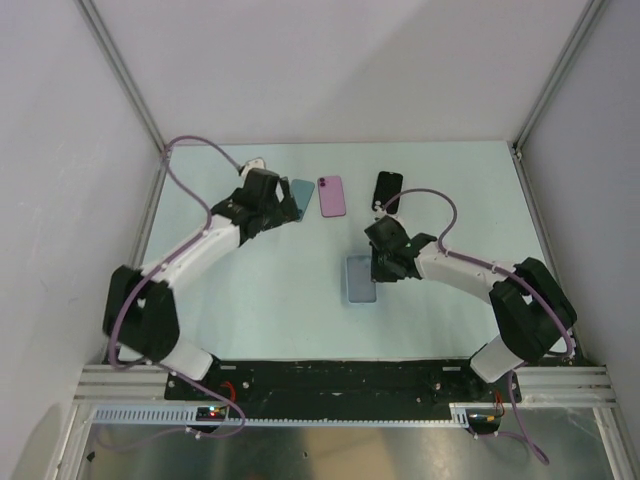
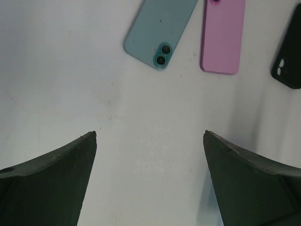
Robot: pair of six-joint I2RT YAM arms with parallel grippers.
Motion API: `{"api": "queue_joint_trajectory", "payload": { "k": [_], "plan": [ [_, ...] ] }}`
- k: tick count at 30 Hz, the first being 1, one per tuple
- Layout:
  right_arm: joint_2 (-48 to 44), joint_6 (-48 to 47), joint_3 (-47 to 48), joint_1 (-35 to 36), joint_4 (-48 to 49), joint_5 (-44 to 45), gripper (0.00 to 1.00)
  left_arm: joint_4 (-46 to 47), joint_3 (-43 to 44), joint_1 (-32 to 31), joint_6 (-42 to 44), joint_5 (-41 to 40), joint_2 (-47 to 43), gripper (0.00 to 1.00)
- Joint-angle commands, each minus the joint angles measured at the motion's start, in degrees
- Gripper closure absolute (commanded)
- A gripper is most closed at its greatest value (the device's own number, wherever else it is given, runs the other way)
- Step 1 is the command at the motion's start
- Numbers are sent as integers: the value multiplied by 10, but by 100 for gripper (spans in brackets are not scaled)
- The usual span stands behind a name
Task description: Put the phone into the phone case
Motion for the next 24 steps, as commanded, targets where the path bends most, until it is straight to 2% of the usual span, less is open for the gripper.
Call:
{"api": "queue_joint_trajectory", "payload": {
  "k": [1, 3, 5, 7, 8, 10, 13, 16, 24],
  "plan": [
    [-30, 24, -19, 20, 42, 21, 100, 20, 83, 19, 88, 12, 88, 1],
    [-30, 24, -29, 24, 49, 19, 100, 19, 118, 23, 118, 12, 126, 2],
    [-30, 23, -38, 26, 55, 14, 92, 17, 145, 31, 144, 24, 160, 2],
    [-30, 22, -41, 28, 56, 10, 68, 17, 166, 38, 160, 34, 189, 2],
    [-33, 21, -42, 29, 56, 10, 50, 17, 175, 42, 166, 39, 202, 2],
    [-43, 20, -44, 30, 55, 9, 26, 16, 193, 47, 180, 39, 229, 1],
    [-76, 14, -44, 30, 57, 6, 7, 15, 223, 48, 200, 36, 269, 2],
    [-113, 11, -44, 25, 54, 4, 2, 9, 257, 51, 213, 37, 310, 2],
    [-190, 6, -44, 3, 30, -6, 1, -33, 357, 63, 218, 54, 391, 2]
  ]
}}
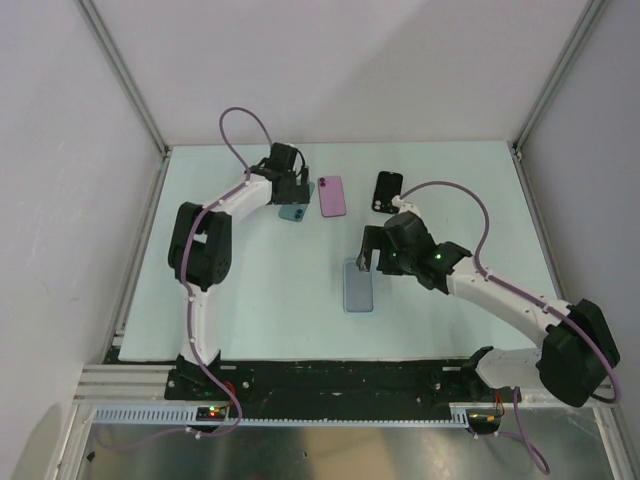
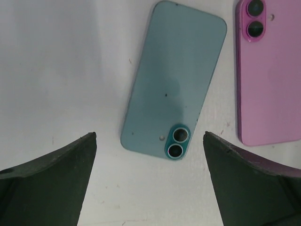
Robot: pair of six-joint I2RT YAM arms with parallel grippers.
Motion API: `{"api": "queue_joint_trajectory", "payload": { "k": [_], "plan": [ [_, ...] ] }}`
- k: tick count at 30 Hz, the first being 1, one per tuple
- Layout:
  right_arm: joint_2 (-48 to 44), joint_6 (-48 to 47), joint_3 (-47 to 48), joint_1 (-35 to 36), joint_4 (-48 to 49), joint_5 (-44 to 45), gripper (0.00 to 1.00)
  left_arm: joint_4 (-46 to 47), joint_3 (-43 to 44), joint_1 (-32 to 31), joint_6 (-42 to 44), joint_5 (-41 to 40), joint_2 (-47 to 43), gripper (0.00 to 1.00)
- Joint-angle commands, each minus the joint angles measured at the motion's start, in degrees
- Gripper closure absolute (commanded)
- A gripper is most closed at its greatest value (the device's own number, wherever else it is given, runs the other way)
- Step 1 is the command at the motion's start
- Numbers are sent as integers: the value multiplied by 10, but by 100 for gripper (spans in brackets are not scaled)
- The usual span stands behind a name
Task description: Put the phone into the phone case
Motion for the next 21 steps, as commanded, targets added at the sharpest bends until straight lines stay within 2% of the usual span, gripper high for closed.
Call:
{"api": "queue_joint_trajectory", "payload": {
  "k": [1, 6, 13, 21],
  "plan": [
    [-40, -9, 4, -11, -12, -1, 1, -24, 66, 10, 21, 15, 26, 2],
    [-64, -15, 3, -24, -21, -4, 2, -49, 103, 10, 20, 21, 59, 2],
    [-77, -16, 4, -34, -21, -14, 2, -70, 120, 10, -1, 42, 74, 8],
    [-91, -15, 4, -36, -27, -20, 3, -110, 140, 10, -21, 60, 86, 10]
  ]
}}
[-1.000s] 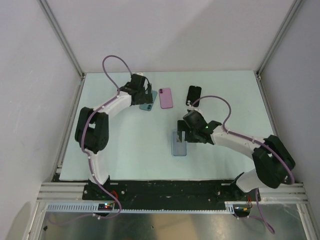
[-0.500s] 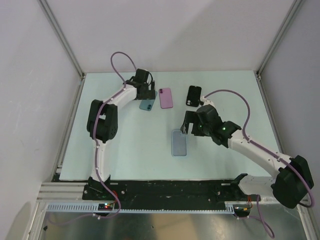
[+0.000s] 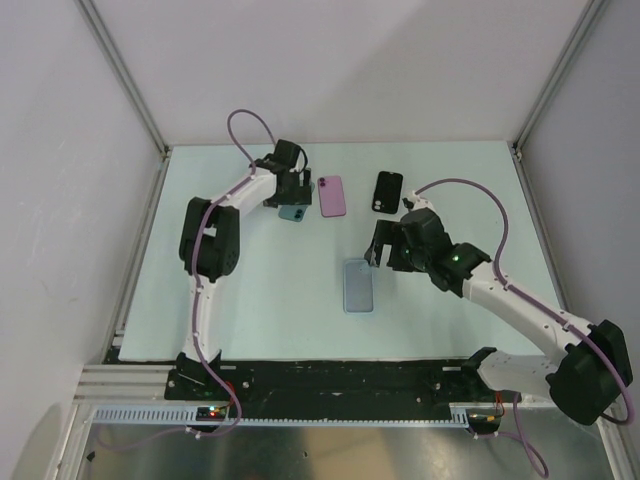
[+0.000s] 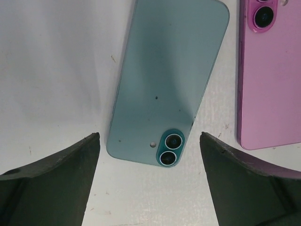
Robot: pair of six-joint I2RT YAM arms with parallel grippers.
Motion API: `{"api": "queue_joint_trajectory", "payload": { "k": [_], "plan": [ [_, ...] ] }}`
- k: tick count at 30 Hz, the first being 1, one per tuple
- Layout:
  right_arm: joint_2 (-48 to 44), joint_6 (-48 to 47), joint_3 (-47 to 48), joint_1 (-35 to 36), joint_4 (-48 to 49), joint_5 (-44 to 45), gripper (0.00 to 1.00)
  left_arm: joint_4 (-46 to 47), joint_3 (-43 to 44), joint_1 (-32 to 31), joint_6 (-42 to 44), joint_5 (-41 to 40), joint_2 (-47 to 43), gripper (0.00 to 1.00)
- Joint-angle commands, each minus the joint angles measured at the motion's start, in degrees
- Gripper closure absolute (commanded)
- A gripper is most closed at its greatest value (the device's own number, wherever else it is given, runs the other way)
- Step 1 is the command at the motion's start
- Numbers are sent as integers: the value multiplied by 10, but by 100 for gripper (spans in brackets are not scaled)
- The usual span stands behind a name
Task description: Put the phone into the phone case
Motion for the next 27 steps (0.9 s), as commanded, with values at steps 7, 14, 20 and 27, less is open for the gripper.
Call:
{"api": "queue_joint_trajectory", "payload": {
  "k": [7, 14, 20, 27],
  "plan": [
    [-37, -6, 0, -3, -8, -10, 3, -50, 59, 5, -20, 30, 21, 12],
    [-43, -4, -1, -4, -13, -15, 3, -68, 68, 19, -26, 49, 27, 12],
    [-48, -6, -2, -4, -15, -16, 3, -91, 87, 26, 22, 45, 33, 10],
    [-53, -9, -2, -5, -20, -17, 3, -155, 148, 25, 126, 33, 59, 6]
  ]
}}
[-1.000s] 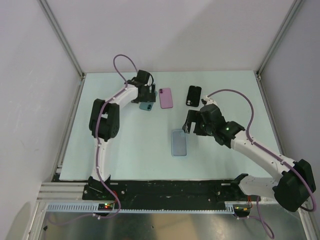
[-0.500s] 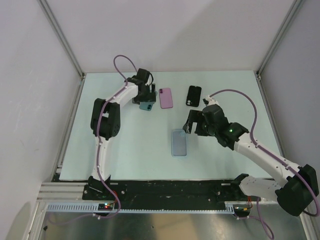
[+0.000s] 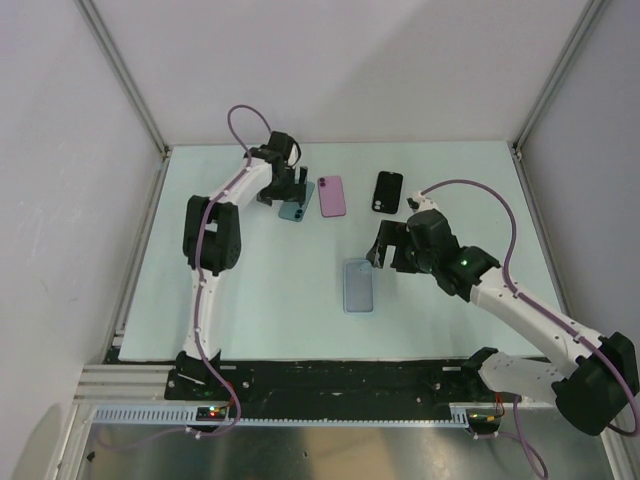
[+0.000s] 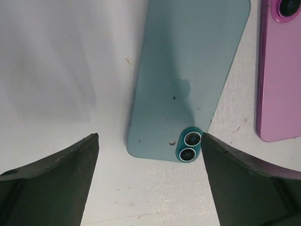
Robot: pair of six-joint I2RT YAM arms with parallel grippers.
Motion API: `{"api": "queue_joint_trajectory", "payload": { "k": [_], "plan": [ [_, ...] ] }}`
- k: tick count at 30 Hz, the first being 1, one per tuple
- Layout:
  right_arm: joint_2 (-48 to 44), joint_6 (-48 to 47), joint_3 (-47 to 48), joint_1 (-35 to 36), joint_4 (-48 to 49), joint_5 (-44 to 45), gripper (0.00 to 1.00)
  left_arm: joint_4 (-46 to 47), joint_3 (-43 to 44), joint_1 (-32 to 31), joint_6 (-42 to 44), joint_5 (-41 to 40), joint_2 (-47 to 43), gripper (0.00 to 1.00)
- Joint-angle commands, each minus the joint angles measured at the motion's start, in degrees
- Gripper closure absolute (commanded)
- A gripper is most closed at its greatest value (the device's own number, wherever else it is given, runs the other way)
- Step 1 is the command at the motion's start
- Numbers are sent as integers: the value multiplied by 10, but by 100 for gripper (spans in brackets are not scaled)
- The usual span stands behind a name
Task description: Put the phone into the phone case
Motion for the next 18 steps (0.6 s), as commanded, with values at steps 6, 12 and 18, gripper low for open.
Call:
{"api": "queue_joint_trajectory", "payload": {
  "k": [6, 12, 18],
  "plan": [
    [-22, -16, 1, -7, -12, -9, 3, -62, 78, 0, 120, -2, 23, 1],
    [-30, -21, 1, -10, -22, -10, 3, -67, 97, -2, 154, -29, 33, 0],
    [-28, -22, 1, -11, -23, -15, 3, -66, 105, -1, 168, -48, 36, 0]
  ]
}}
